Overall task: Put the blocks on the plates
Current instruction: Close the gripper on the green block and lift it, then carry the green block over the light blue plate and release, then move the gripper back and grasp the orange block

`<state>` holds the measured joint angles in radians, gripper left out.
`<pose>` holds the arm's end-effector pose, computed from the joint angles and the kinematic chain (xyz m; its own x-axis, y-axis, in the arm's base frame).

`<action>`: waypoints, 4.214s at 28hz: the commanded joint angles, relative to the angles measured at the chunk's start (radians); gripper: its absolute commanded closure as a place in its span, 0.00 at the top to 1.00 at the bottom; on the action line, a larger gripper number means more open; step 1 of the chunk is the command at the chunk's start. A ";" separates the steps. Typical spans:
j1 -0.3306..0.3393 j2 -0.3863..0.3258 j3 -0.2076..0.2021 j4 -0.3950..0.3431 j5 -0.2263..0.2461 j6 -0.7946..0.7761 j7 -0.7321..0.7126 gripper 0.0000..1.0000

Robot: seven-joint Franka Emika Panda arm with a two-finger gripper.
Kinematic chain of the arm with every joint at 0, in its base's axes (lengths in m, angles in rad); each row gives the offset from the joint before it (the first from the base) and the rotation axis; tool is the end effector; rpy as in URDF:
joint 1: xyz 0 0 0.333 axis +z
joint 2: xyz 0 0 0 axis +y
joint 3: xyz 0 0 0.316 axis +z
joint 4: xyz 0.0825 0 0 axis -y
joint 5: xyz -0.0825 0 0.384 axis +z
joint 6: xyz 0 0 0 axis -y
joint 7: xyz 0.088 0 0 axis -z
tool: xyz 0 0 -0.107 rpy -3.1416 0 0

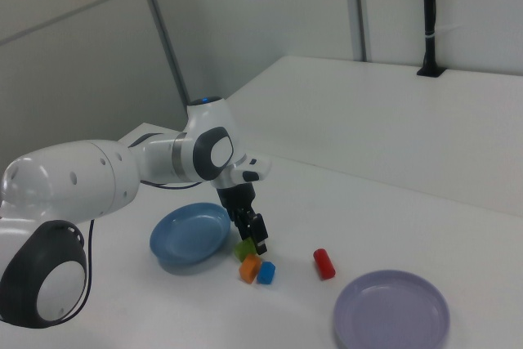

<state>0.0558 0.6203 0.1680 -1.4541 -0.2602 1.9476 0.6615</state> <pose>0.6919 0.1191 0.3169 0.9379 -0.3465 -0.0148 -0.3386 -0.9240 0.1778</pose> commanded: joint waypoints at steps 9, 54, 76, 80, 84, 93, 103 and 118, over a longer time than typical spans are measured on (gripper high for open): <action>0.010 -0.007 -0.012 -0.020 -0.021 0.028 0.012 0.00; 0.229 -0.022 0.004 -0.011 -0.068 0.025 0.024 0.12; 0.196 -0.120 -0.010 -0.009 -0.050 -0.058 0.015 1.00; 0.148 -0.131 -0.010 -0.009 -0.050 -0.125 -0.045 1.00; 0.081 -0.131 -0.008 -0.012 -0.048 -0.182 -0.271 1.00; 0.015 -0.113 -0.010 -0.015 -0.014 -0.228 -0.611 1.00; 0.015 -0.060 -0.016 -0.022 -0.027 -0.226 -0.600 0.96; 0.018 -0.030 -0.025 -0.037 -0.053 -0.223 -0.599 0.83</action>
<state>0.0658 0.5923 0.1525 -1.4769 -0.2968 1.7359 0.0817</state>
